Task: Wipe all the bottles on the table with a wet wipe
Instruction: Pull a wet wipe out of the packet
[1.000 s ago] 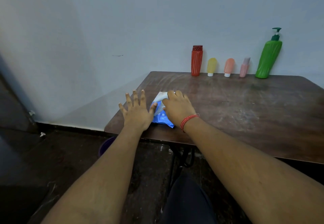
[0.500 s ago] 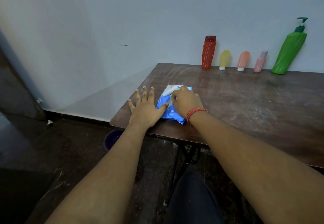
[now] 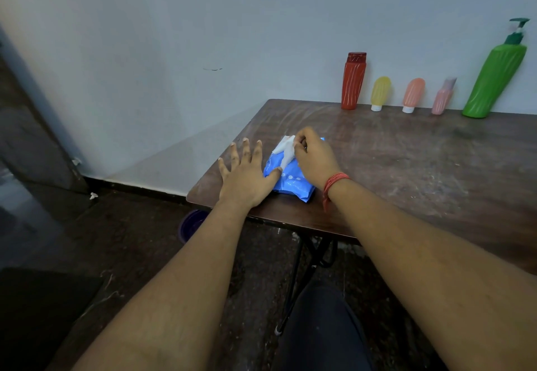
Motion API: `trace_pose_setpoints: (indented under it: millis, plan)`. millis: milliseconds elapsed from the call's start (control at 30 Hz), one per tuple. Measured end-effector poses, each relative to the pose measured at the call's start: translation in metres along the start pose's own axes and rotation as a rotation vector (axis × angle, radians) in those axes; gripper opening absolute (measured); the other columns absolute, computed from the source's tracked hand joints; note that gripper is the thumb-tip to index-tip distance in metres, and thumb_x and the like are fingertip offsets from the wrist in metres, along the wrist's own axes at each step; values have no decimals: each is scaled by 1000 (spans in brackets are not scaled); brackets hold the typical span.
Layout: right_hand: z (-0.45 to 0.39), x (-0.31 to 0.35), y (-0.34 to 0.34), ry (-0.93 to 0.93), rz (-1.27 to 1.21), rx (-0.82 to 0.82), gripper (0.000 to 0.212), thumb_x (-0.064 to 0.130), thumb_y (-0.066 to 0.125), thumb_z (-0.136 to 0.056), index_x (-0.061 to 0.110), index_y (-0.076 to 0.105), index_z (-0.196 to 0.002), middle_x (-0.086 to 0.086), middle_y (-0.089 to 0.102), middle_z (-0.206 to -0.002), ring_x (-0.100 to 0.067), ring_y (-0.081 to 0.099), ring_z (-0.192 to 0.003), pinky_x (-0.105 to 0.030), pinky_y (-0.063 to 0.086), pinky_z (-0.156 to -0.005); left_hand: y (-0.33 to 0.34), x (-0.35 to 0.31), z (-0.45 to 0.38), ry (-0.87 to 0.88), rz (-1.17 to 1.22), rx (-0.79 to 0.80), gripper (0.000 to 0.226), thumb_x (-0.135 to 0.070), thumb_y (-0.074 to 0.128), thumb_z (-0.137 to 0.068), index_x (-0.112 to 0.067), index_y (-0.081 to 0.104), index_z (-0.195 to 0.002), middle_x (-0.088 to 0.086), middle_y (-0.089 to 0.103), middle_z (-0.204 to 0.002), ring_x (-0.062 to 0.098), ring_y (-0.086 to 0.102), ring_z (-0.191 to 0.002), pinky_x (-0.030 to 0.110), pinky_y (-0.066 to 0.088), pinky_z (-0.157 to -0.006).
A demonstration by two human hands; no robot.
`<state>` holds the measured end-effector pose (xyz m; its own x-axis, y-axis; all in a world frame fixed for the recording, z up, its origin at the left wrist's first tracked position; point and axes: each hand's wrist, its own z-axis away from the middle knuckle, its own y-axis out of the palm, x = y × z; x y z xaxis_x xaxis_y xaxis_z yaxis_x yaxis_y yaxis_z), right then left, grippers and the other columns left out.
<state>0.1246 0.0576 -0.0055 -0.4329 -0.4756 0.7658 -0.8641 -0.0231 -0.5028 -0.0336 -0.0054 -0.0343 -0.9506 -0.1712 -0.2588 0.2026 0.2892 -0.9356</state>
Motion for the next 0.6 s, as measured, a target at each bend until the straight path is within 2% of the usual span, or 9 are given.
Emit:
trace_pose_setpoints:
  millis: [100,167,233,367,500,600]
  plan:
    - [-4,4,-3,43,-151,-58,17,7,46,-95,21,54,-91,3,55,-78,-21,57,-70,-43,53,-73,0,0,0,2,-7,-1,84,-70,29,-94,-27,-1,-160,4,-11,-169,29,-18,-153,64,-5,-120]
    - [-7,8,-8,78,-284,-96,23,5,46,-96,26,53,-91,3,55,-80,-15,59,-66,-43,55,-76,1,0,0,4,-18,-2,84,-71,28,-94,-28,0,-160,4,-11,-169,29,-18,-153,64,-4,-120]
    - [-10,12,-14,96,-395,-152,22,1,46,-97,22,54,-95,1,55,-80,-8,58,-59,-40,55,-76,2,0,0,8,-30,-6,85,-72,28,-93,-28,0,-160,4,-11,-169,30,-17,-153,64,-4,-120]
    - [-14,23,-28,109,-586,-286,20,-2,46,-96,15,56,-95,-5,58,-81,-7,56,-56,-27,54,-64,3,1,1,13,-45,-15,85,-71,29,-93,-27,2,-160,4,-8,-169,30,-16,-154,64,-3,-120]
    - [-21,28,-44,194,-785,-374,24,-4,43,-90,15,58,-92,-10,58,-80,-15,52,-52,-29,50,-55,3,0,1,10,-55,-23,84,-71,29,-93,-28,4,-160,5,-7,-169,30,-15,-154,64,-3,-120]
    - [-22,31,-54,258,-942,-428,26,-4,41,-90,15,59,-90,-5,54,-72,-13,43,-44,-23,43,-46,2,-1,3,10,-54,-30,83,-71,29,-93,-28,5,-160,4,-6,-169,30,-14,-154,63,-3,-120]
